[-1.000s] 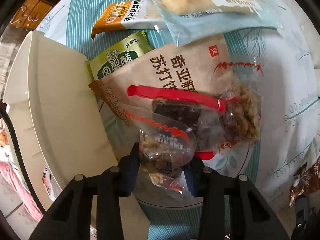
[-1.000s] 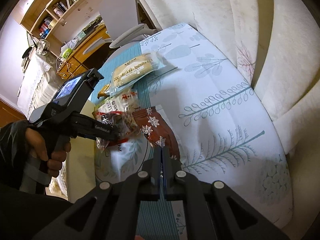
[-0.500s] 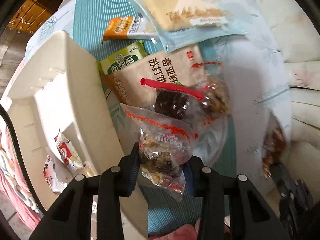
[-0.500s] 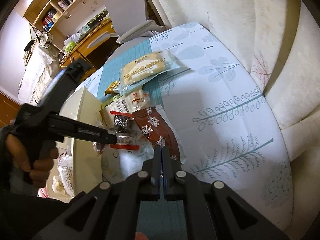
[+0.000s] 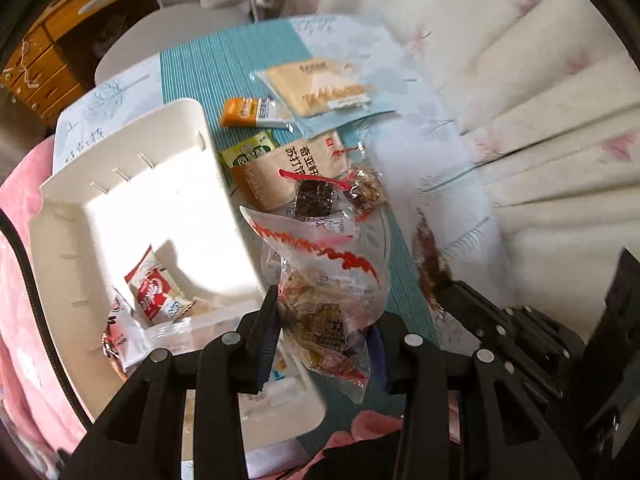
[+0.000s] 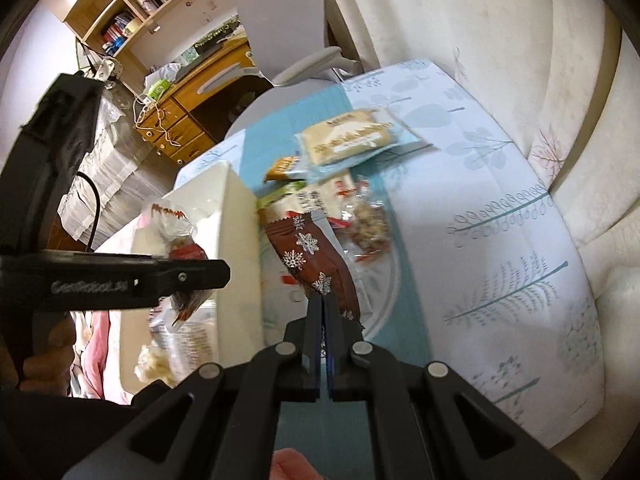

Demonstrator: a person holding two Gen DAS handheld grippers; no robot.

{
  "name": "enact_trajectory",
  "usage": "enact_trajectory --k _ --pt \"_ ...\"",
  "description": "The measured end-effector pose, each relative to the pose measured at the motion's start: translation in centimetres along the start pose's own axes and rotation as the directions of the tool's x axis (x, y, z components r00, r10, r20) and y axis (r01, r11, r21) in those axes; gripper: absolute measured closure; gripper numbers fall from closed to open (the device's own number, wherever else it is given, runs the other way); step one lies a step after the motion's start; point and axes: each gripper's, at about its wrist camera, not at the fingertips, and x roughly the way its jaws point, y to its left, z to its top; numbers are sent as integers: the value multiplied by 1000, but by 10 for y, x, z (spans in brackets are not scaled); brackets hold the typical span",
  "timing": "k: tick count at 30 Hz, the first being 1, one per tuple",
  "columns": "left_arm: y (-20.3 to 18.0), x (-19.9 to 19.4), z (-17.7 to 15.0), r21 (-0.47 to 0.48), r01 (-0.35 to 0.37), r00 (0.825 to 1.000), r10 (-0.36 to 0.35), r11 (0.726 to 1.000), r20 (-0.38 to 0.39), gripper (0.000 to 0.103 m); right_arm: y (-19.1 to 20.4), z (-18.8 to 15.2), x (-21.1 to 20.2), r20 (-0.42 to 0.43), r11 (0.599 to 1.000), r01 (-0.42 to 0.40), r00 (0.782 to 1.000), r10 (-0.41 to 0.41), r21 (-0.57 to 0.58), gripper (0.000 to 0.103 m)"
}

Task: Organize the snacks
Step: 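Lower both held bags into the white tray and open both tools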

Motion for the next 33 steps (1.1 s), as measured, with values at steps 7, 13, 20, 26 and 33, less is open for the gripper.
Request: enact_trajectory --k 7,13,20,26,33 --pt "40 -41 -43 34 63 992 -67 997 103 65 52 -20 -10 59 1000 3 998 -3 -7 102" --pt "88 -60 -80 25 99 984 -102 995 145 65 94 -43 -10 80 1000 -1 997 3 -18 102" --pt "130 -70 -115 25 104 976 -107 994 188 65 134 -71 -5 93 1000 -27 995 28 -16 102" --pt "153 -71 -136 6 51 979 -51 999 199 50 151 -93 6 81 1000 -20 997 20 -1 100" --pt "155 -75 -144 10 42 974 -44 999 224 37 153 -104 4 71 1000 -12 997 11 9 100"
